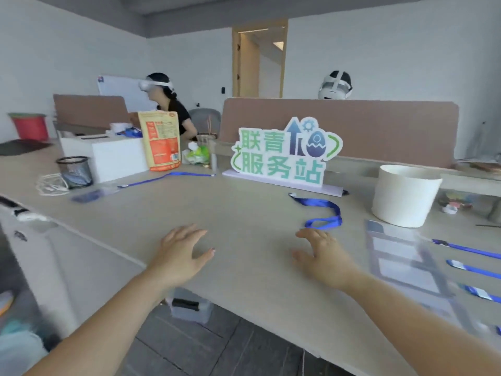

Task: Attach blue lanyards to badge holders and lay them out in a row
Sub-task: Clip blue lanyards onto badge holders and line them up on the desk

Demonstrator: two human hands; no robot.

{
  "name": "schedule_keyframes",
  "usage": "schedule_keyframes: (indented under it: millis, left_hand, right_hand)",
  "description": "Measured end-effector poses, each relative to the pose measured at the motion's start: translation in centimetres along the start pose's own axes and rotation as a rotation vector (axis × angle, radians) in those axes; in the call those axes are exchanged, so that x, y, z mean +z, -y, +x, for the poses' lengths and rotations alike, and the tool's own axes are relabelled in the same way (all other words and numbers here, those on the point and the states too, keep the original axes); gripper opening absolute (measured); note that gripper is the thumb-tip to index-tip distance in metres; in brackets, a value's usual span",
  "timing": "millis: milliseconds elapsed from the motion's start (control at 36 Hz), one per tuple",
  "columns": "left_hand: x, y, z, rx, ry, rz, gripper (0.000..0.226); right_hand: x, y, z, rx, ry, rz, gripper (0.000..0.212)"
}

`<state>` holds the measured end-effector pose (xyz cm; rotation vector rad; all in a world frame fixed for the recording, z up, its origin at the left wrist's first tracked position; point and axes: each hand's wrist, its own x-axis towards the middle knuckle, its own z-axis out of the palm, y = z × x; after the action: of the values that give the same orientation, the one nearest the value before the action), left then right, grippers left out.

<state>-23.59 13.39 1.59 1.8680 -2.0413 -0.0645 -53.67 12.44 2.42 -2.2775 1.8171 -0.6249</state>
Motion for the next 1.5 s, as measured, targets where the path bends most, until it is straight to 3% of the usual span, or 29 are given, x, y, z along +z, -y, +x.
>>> schedule_keyframes:
  millis: [56,222,528,611,861,944,1056,1361,1500]
  left_hand:
    - [-0.2,3.2,1.1,-0.081,0.083,0.077,0.083]
    - [-0.4,9.9,4.0,-0.251,0.212,0.161,0.08]
    - [-1.9,20.2,9.8,-0.415,0.106,0.135,0.086]
    - [-2.0,22.8,12.0,-0.557,0.043,0.126,0.092]
    - [-2.9,28.2,17.5,-0.729,-0.004,0.137,0.096]
    - [-3.0,28.5,18.2,-0.651,0.051,0.171,0.087]
    - [-3.3,27.4,17.4,-0.435,0.059,0.187,0.056]
    - [-1.2,18.5,14.5,-0.023,0.116,0.002,0.051]
    - [0.1,15.2,14.6,0.075,0.117,-0.146,0.034]
  right_hand:
    - [2.5,2.6,3.1,-0.06,0.049,-0.001,0.053]
    - [8.3,9.1,9.7,-0.167,0.143,-0.065,0.062]
    - [13.8,15.0,20.9,-0.175,0.184,-0.12,0.061]
    - [14.9,16.4,23.6,-0.167,0.189,-0.122,0.057]
    - [15.9,16.5,25.6,-0.171,0.171,-0.096,0.055]
    - [15.8,16.5,25.7,-0.168,0.166,-0.081,0.055]
    - [15.7,16.4,25.5,-0.155,0.143,-0.056,0.055]
    - [14.3,16.2,23.5,-0.187,0.111,0.044,0.06]
    - [12.6,13.3,21.3,-0.181,0.112,-0.091,0.048]
